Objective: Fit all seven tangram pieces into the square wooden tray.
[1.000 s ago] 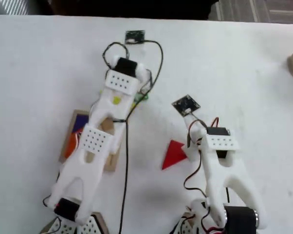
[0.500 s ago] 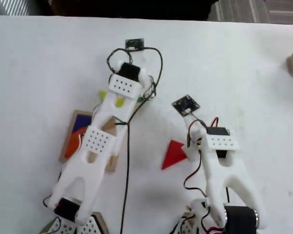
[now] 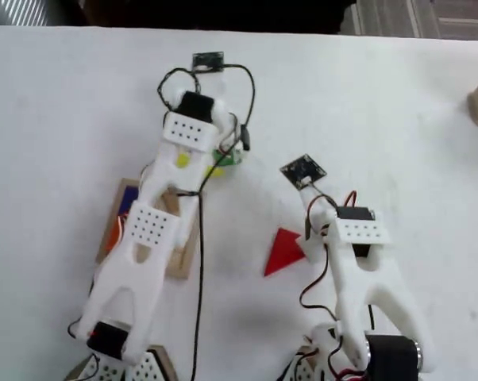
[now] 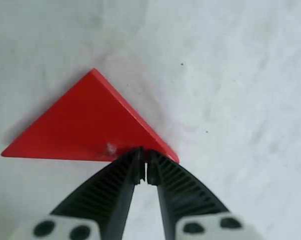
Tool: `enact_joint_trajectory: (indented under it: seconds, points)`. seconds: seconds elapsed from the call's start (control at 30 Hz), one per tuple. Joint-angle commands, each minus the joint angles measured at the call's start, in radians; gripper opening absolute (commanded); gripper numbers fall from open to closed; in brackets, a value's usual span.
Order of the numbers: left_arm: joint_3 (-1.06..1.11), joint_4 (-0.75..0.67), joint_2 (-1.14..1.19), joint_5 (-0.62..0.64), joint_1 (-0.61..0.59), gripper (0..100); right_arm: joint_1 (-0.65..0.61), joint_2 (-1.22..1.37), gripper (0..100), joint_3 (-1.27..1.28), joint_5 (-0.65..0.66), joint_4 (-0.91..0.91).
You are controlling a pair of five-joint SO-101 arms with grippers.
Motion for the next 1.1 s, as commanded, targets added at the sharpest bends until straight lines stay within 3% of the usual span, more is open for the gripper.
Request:
enact_joint_trajectory:
  seconds: [0.0, 0.3, 0.43, 0.53, 0.67, 0.83, 1.07]
  points:
    - [-0.04, 0.014, -0.07, -0.002, 0.001, 35, -0.013, -0.027, 1.7, 0.002, 0.014, 0.019]
    - [0.052, 0.021, -0.07, 0.041, 0.033, 35, -0.013, -0.027, 1.7, 0.0, 0.014, 0.019]
    - [0.137, 0.023, -0.13, -0.017, 0.035, 27, -0.013, -0.027, 1.7, 0.0, 0.014, 0.019]
    - [0.31, 0.023, -0.272, -0.049, 0.027, 23, -0.033, -0.025, 1.7, 0.0, 0.014, 0.019]
    - [0.615, 0.011, -0.506, -0.048, 0.024, 28, -0.033, -0.025, 1.7, 0.0, 0.014, 0.019]
    - [0.85, -0.186, -0.622, 0.018, 0.008, 32, -0.033, -0.025, 1.7, 0.0, 0.014, 0.019]
    - [0.976, -0.417, -0.622, 0.072, -0.004, 33, -0.031, -0.025, 1.7, 0.0, 0.014, 0.019]
